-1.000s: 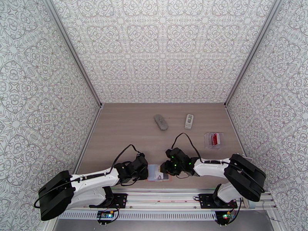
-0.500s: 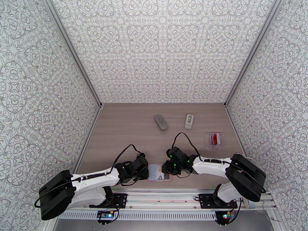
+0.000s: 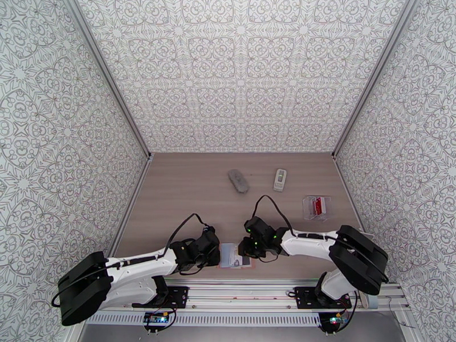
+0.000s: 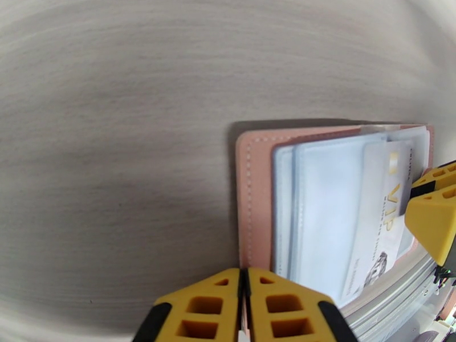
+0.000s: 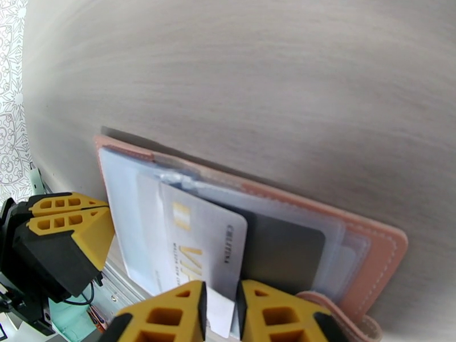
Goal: Put the credit cards into the card holder
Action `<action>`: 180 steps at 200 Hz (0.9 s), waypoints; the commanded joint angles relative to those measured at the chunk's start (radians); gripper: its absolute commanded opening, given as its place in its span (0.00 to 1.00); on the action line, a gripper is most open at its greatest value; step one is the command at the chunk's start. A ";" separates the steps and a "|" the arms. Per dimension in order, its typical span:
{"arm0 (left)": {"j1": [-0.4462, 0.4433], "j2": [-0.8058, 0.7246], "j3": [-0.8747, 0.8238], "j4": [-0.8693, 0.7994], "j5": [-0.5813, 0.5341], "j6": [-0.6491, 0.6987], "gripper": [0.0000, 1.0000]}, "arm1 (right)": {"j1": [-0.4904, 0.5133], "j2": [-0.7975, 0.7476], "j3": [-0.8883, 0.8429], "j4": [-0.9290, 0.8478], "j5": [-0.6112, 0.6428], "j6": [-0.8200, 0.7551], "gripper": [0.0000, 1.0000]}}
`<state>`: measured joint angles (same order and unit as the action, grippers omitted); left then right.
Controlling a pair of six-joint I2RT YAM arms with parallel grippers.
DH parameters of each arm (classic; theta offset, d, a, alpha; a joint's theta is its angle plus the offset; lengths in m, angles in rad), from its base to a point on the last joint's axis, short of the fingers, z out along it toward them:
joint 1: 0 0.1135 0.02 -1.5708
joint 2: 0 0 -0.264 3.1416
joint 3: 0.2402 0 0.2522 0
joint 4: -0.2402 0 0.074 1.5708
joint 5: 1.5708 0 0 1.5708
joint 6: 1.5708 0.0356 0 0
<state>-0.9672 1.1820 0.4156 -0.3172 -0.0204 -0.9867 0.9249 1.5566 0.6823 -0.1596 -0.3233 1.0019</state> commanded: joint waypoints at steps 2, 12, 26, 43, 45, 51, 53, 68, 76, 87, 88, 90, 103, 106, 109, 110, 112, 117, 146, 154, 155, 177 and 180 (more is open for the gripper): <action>-0.010 0.022 0.002 0.011 0.013 0.015 0.13 | 0.016 0.036 0.022 -0.045 0.036 -0.007 0.22; -0.011 0.022 0.003 0.010 0.014 0.015 0.13 | 0.017 0.040 0.027 -0.045 0.037 -0.007 0.22; -0.011 0.022 0.002 0.012 0.014 0.014 0.13 | 0.021 0.040 0.031 -0.045 0.036 -0.005 0.21; -0.013 0.022 0.002 0.013 0.014 0.013 0.14 | 0.025 0.045 0.036 -0.046 0.036 -0.005 0.21; -0.014 0.023 0.002 0.013 0.013 0.013 0.13 | 0.026 0.046 0.037 -0.045 0.035 -0.005 0.21; -0.013 0.025 0.003 0.015 0.013 0.013 0.14 | 0.029 0.046 0.039 -0.045 0.035 -0.005 0.20; -0.014 0.025 0.002 0.015 0.013 0.013 0.14 | 0.029 0.048 0.040 -0.046 0.034 -0.004 0.20; -0.015 0.025 0.004 0.015 0.013 0.013 0.14 | 0.032 0.049 0.043 -0.044 0.035 -0.003 0.20; -0.015 0.026 0.004 0.015 0.013 0.013 0.13 | 0.034 0.052 0.048 -0.044 0.035 -0.003 0.20; -0.016 0.027 0.005 0.015 0.014 0.013 0.14 | 0.034 0.055 0.054 -0.043 0.033 -0.003 0.20; -0.016 0.028 0.005 0.015 0.014 0.013 0.14 | 0.034 0.055 0.054 -0.043 0.033 -0.003 0.20; -0.016 0.027 0.005 0.015 0.014 0.013 0.14 | 0.035 0.056 0.056 -0.043 0.033 -0.004 0.19; -0.016 0.028 0.006 0.015 0.014 0.014 0.14 | 0.037 0.060 0.065 -0.043 0.031 -0.005 0.19; -0.016 0.028 0.006 0.014 0.014 0.014 0.14 | 0.039 0.062 0.066 -0.043 0.032 -0.005 0.19; -0.016 0.028 0.007 0.014 0.013 0.014 0.13 | 0.039 0.063 0.068 -0.043 0.031 -0.005 0.19; -0.016 0.027 0.007 0.014 0.013 0.014 0.13 | 0.038 0.063 0.069 -0.043 0.031 -0.005 0.19; -0.016 0.028 0.008 0.014 0.014 0.015 0.14 | 0.038 0.064 0.069 -0.043 0.032 -0.005 0.19; -0.016 0.027 0.008 0.013 0.013 0.014 0.13 | 0.040 0.067 0.073 -0.043 0.031 -0.005 0.19; -0.018 0.027 0.005 0.015 0.012 0.015 0.14 | 0.050 0.083 0.089 -0.040 0.027 -0.004 0.18; -0.018 0.028 0.005 0.015 0.013 0.014 0.13 | 0.053 0.087 0.092 -0.040 0.026 -0.003 0.18; -0.018 0.028 0.006 0.015 0.012 0.014 0.13 | 0.053 0.087 0.093 -0.040 0.026 -0.002 0.18; -0.018 0.026 0.004 0.015 0.012 0.013 0.13 | 0.060 0.092 0.100 -0.034 0.026 0.001 0.18; -0.018 0.026 0.004 0.015 0.012 0.014 0.13 | 0.060 0.094 0.101 -0.034 0.025 0.001 0.18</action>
<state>-0.9710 1.1858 0.4171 -0.3172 -0.0216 -0.9867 0.9668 1.6207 0.7597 -0.1898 -0.3073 1.0016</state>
